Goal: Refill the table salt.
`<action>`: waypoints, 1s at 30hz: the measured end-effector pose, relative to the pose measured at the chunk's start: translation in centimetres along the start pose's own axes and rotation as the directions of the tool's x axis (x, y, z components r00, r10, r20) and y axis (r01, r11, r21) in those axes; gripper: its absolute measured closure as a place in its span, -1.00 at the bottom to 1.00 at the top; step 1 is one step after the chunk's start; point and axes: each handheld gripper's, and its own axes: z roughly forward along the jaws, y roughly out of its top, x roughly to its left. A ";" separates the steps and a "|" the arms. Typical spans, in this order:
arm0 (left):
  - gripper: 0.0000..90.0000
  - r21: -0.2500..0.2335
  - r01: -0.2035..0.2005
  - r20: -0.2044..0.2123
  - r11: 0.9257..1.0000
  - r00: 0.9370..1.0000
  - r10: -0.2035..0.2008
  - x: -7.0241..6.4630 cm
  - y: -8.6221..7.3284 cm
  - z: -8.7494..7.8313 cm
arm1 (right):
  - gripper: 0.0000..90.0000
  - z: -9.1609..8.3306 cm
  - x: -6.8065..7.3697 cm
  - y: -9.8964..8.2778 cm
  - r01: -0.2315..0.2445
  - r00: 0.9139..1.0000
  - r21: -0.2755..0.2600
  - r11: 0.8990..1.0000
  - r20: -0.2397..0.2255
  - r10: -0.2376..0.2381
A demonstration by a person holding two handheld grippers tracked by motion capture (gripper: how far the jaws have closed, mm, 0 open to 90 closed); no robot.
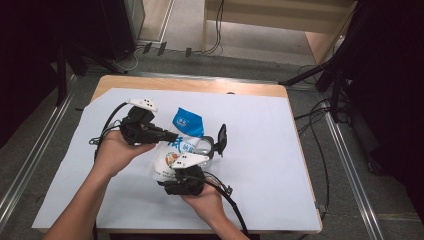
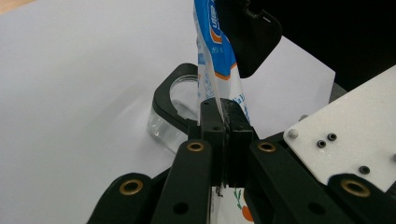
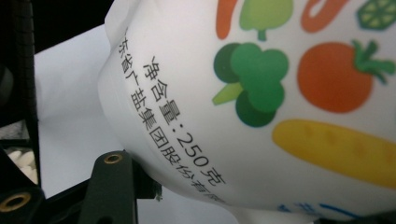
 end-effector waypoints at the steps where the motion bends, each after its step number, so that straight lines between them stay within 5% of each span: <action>1: 1.00 0.002 -0.001 -0.002 1.000 1.000 0.001 0.0 0.0 0.0 | 0.02 0.0 0.0 0.0 -0.004 1.000 0.000 1.000 -0.005 0.004; 8: 1.00 0.016 -0.002 -0.011 1.000 1.000 0.002 -0.1 0.3 0.6 | 0.00 0.2 -0.1 0.1 -0.019 1.000 0.006 1.000 -0.007 0.019; 15: 1.00 0.027 0.006 -0.017 1.000 1.000 -0.005 0.1 0.3 1.2 | 0.21 0.2 -0.2 -0.1 -0.056 0.997 0.007 0.998 -0.047 0.056; 30: 1.00 0.055 -0.006 -0.044 0.998 0.999 0.008 -0.1 0.9 2.2 | 0.14 0.4 -0.5 0.0 -0.087 0.993 0.010 0.996 -0.084 0.088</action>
